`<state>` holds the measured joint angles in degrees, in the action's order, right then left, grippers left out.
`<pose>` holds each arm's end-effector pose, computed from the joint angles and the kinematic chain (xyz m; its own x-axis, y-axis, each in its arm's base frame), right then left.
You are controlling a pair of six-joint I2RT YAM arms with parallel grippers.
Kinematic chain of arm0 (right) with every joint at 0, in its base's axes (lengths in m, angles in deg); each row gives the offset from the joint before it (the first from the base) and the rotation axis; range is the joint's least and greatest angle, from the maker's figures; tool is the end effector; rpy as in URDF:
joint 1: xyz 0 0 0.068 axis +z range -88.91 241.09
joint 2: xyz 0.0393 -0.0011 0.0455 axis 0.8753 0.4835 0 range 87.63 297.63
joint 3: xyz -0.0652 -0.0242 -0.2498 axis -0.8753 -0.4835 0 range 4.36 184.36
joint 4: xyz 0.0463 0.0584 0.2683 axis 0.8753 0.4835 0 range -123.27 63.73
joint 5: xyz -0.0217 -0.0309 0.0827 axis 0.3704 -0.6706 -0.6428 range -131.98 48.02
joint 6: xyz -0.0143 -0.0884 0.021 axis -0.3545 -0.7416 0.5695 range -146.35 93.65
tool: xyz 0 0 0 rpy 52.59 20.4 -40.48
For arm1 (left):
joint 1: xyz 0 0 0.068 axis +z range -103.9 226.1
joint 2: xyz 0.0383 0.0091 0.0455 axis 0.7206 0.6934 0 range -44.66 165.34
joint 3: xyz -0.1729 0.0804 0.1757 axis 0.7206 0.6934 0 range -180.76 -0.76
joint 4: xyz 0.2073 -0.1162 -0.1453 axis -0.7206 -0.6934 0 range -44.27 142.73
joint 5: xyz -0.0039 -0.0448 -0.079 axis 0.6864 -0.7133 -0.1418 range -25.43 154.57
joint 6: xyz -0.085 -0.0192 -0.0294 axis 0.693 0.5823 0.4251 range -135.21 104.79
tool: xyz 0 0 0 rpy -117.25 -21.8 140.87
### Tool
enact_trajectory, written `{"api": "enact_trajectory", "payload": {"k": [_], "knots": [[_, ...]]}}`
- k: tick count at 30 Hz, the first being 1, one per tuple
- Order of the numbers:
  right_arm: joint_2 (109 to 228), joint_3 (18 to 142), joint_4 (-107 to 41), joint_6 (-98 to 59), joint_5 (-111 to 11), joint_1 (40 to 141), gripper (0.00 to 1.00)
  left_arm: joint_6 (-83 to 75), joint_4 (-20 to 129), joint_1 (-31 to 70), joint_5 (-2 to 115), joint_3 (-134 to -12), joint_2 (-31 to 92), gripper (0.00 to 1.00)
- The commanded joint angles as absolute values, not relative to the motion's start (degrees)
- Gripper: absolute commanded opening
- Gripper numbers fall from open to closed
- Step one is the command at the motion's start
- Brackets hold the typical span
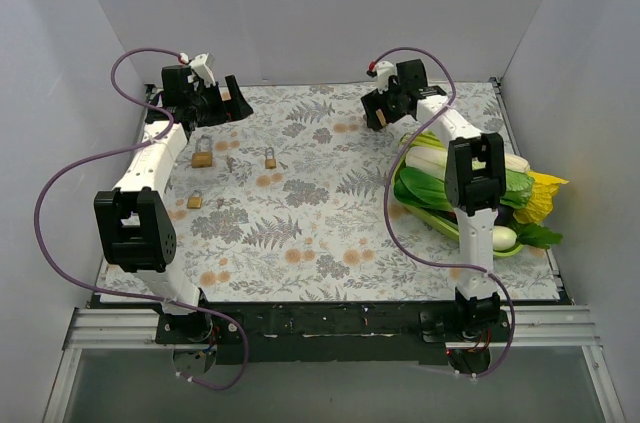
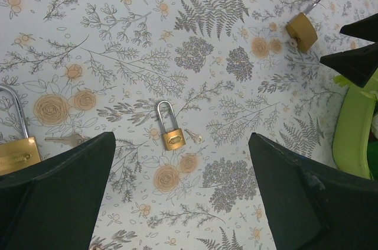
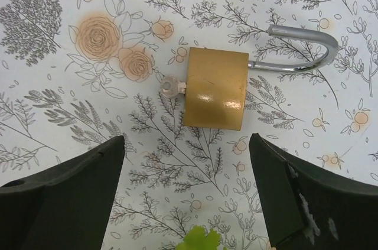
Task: Lock with the key
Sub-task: Move the lock to the center of the board.
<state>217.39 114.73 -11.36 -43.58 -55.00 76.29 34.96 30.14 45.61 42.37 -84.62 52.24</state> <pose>0.5394 0.1658 0.1730 -0.4841 -0.4307 -0.7616 -0.5887 0.8043 -0.0807 0.4420 -0.0350 0.2731 -0.6150 -0.7058 -0.3516 -0.2456 0.5952 -0.7651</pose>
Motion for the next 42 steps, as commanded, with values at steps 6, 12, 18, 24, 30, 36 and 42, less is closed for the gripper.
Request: {"api": "enact_trajectory", "payload": {"k": [6, 12, 18, 24, 30, 36, 42], "knots": [[223.1, 120.7, -10.2, -49.2, -57.7, 75.9, 0.93, 35.6, 30.8, 45.8, 41.5, -84.0, 49.4, 0.98], [225.6, 122.2, -11.5, -48.9, -55.6, 75.8, 0.91, 36.1, 30.8, 45.8, 41.4, -83.2, 49.0, 0.98], [226.9, 122.5, -13.6, -48.5, -51.9, 75.6, 0.90, 35.5, 30.6, 45.9, 42.0, -83.3, 49.1, 0.98], [227.6, 122.2, -15.3, -51.2, -51.1, 75.6, 0.90, 35.2, 30.7, 46.0, 42.1, -83.6, 49.8, 0.98], [228.0, 121.0, -16.8, -56.8, -51.5, 75.4, 0.93, 35.2, 30.4, 46.0, 41.6, -84.2, 50.9, 0.98], [229.8, 123.1, -16.2, -56.1, -52.6, 75.3, 0.98, 35.3, 30.3, 46.0, 41.5, -84.8, 51.6, 0.98], [232.2, 125.7, -15.3, -54.8, -54.6, 75.2, 0.98, 35.6, 30.1, 46.0, 41.0, -85.3, 52.3, 0.98]]}}
